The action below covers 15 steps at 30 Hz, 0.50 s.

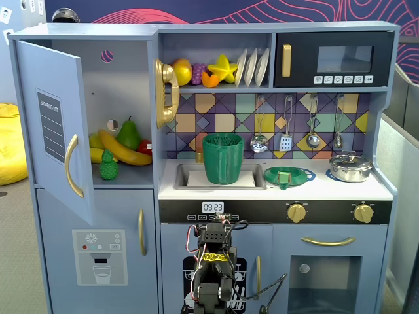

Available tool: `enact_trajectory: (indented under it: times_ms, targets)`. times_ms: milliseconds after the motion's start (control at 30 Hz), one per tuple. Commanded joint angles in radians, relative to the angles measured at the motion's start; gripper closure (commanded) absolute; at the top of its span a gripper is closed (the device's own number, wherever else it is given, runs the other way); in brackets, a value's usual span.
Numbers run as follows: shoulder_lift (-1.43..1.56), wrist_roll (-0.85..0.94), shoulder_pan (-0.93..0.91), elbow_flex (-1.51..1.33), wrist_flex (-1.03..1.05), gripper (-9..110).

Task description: Pick up the green pineapple from the left cabinet and place it in the green recipient

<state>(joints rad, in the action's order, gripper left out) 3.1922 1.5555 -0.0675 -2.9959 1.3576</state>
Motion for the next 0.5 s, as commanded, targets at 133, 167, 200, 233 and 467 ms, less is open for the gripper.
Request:
enact_trajectory:
  times_ms: [133, 167, 200, 233, 467]
  targets:
    - [-0.014, -0.008, -0.015, -0.002, 0.175, 101]
    - [-0.014, -0.008, -0.015, -0.002, 0.175, 101]
    - [-0.014, -0.008, -0.015, -0.002, 0.175, 101]
    - [-0.014, -0.008, -0.015, -0.002, 0.175, 101]
    - [-0.015, 0.057, 0.104, 0.006, 0.055, 101]
